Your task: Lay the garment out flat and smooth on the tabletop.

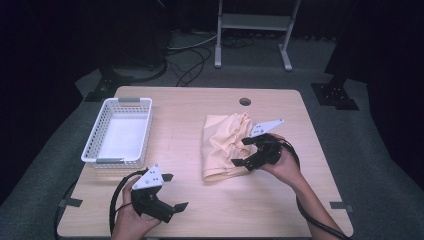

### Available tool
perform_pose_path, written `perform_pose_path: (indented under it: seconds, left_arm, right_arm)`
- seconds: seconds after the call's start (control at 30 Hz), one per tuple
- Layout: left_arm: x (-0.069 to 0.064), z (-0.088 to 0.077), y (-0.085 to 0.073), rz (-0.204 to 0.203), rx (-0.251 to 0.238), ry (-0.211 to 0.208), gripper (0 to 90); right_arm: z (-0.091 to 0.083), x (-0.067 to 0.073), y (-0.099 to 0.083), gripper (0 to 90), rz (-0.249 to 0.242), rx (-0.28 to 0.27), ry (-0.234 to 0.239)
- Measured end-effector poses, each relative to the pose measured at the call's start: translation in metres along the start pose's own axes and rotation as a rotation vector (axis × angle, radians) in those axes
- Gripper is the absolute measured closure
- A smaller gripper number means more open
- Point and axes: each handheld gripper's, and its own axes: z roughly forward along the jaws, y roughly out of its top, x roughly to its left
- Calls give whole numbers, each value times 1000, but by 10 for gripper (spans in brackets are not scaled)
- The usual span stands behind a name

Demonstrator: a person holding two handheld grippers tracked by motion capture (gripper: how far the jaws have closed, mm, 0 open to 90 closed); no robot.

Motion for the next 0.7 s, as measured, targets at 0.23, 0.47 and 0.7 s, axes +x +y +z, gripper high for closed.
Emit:
perform_pose_path:
  seconds: [0.23, 0.47, 0.7]
  left_arm:
    - [1, -3, 0, -2, -7, 2, 6]
    - [0, -2, 0, 4, -8, 2, 6]
    - [-1, -1, 1, 4, -8, -3, 6]
  right_arm:
    - [21, -9, 5, 86, 4, 37, -4]
    - [42, -16, 1, 86, 12, 103, -32]
    - [58, -19, -9, 85, -4, 162, -93]
